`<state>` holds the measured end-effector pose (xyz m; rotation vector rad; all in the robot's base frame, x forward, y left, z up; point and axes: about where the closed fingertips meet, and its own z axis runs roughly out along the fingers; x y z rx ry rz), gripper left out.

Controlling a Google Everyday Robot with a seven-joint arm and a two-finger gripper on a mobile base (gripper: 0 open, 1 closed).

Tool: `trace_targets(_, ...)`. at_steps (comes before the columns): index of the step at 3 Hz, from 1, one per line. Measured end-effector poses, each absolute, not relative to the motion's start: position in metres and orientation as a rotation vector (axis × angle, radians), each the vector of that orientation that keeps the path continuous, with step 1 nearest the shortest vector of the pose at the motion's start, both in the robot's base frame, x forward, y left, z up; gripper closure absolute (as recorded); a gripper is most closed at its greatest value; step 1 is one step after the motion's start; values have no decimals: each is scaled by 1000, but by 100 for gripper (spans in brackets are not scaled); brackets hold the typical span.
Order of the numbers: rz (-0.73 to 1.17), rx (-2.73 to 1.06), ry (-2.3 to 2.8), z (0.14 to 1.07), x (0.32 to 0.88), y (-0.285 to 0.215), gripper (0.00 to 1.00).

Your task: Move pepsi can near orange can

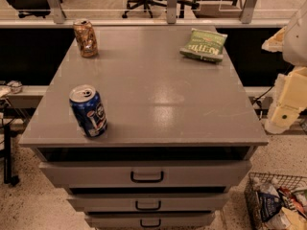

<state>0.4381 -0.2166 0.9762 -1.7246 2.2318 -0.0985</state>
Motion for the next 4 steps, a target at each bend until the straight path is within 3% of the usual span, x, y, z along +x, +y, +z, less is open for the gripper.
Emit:
trace_targets(2, -12, -1763, 2156, 966, 449, -204, 0)
trace_targets(4, 365, -1807, 1839, 928, 473, -112, 0)
